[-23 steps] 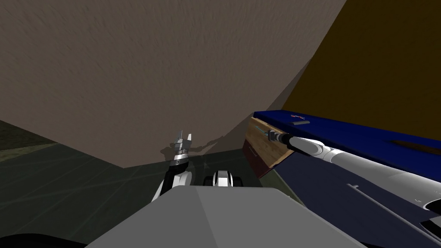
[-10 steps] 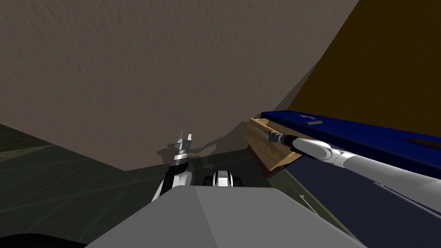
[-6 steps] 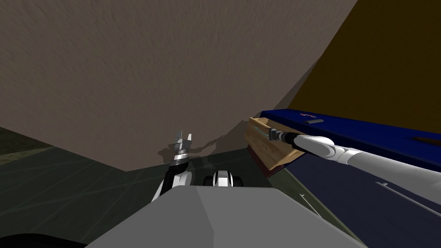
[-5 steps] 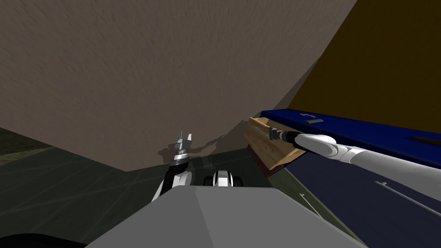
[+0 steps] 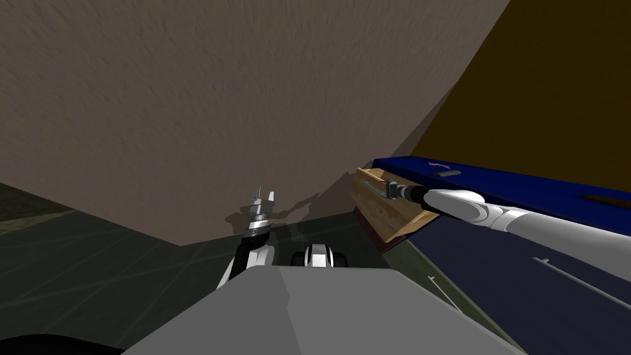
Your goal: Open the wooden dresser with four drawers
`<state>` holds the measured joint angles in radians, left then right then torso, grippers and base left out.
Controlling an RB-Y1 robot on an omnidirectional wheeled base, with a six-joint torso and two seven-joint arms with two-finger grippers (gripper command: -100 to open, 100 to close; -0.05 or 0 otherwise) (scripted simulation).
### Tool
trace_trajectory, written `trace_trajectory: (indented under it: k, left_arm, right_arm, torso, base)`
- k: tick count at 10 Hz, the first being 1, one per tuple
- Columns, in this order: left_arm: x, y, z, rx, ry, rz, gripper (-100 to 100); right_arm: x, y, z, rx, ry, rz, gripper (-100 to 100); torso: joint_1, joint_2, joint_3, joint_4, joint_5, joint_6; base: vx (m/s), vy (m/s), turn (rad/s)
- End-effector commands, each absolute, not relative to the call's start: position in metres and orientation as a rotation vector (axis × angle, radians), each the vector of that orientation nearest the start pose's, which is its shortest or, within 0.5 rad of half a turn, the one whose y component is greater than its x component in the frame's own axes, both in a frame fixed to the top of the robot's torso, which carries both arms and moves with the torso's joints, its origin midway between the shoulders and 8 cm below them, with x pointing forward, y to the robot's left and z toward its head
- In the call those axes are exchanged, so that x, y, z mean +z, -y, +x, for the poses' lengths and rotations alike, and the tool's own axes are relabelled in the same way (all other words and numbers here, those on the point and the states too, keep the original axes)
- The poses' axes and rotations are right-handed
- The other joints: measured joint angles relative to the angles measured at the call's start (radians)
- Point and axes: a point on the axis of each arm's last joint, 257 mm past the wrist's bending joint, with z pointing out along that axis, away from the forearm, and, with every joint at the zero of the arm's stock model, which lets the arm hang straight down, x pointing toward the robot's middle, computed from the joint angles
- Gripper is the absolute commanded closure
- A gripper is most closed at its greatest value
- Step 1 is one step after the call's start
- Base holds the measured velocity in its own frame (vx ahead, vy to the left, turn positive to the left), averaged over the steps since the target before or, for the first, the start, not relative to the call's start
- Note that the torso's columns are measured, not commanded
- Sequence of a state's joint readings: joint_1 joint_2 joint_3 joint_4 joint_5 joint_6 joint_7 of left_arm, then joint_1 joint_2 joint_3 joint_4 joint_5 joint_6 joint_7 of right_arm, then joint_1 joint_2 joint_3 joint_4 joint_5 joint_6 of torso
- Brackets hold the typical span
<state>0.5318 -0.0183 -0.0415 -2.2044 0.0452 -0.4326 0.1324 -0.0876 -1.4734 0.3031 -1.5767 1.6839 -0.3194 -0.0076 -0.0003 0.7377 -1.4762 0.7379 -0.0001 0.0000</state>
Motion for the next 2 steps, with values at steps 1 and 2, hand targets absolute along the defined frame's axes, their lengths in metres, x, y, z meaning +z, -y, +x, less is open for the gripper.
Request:
trace_trajectory:
  k: [1,2]
  left_arm:
    - [-0.0348,-0.2799,0.3653,-1.436,-0.639,-0.903,0]
    - [-0.0348,-0.2799,0.3653,-1.436,-0.639,-0.903,0]
  right_arm:
    - [-0.1435,0.4939,0.5118,-0.877,-1.532,-1.640,0]
    - [-0.1435,0.4939,0.5118,-0.877,-1.532,-1.640,0]
  torso:
    - [0.000,0.000,0.000,0.000,0.000,0.000]
    - [0.000,0.000,0.000,0.000,0.000,0.000]
  base:
    - [0.000,0.000,0.000]
    - [0.000,0.000,0.000]
